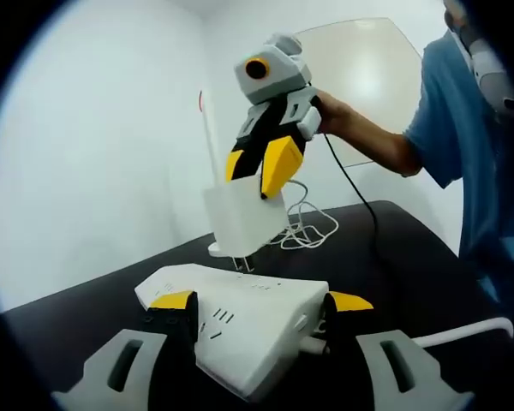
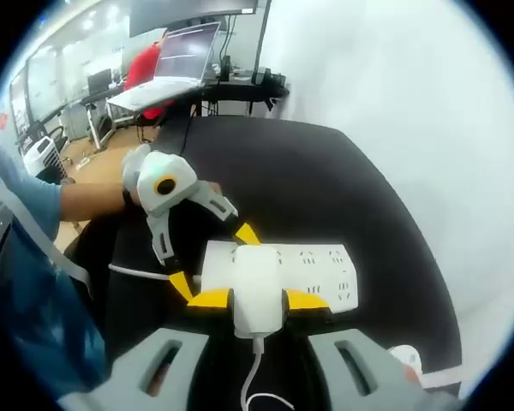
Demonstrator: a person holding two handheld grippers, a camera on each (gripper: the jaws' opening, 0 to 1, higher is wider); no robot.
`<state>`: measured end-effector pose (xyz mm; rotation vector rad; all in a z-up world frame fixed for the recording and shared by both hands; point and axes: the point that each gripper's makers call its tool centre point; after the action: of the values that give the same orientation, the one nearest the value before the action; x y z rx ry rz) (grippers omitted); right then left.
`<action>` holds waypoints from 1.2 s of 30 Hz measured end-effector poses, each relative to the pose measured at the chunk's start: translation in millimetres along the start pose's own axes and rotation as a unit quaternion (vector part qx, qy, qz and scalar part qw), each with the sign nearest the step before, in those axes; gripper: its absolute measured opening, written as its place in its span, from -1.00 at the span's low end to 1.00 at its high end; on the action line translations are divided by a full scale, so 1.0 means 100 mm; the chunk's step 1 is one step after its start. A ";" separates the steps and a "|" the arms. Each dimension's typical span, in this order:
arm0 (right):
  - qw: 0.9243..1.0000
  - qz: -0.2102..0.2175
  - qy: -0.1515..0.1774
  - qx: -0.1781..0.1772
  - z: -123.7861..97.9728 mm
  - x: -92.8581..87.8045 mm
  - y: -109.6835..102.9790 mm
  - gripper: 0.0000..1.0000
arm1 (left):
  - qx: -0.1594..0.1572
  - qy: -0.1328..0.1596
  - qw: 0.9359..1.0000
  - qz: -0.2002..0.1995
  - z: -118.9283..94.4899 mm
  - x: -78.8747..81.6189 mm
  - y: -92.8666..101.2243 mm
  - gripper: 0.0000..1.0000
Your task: Insert the desk lamp plug into the socket, turn on the power strip switch, turn on the lamp switch, then turn off the lamp switch, turn off the power strip switch, and remove the plug from the socket.
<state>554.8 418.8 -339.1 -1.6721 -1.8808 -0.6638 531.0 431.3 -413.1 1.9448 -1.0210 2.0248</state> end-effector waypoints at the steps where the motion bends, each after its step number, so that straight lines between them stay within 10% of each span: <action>1: 1.000 0.007 0.003 0.004 -0.01 0.00 0.01 -0.56 | 0.001 -0.001 1.000 -0.001 0.00 0.00 0.00 0.16; 14: 0.987 0.147 0.053 0.027 -0.15 -0.28 0.46 -0.56 | 0.002 -0.005 1.000 -0.007 0.00 -0.01 0.00 0.18; 36: 0.929 0.342 0.097 0.104 0.02 -0.87 0.82 -0.55 | 0.002 -0.003 1.000 -0.006 -0.01 0.00 -0.01 0.17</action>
<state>644.3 366.0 -398.0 -1.8741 -1.0690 -0.3071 530.5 432.9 -412.7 1.9551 -1.0045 2.0187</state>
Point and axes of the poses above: the point that each gripper's makers call its tool centre point, and the gripper's own axes: z roughly forward along the fingers, y roughly to its right, x roughly out of its top, and after that the axes turned 10 degrees about z, right-handed
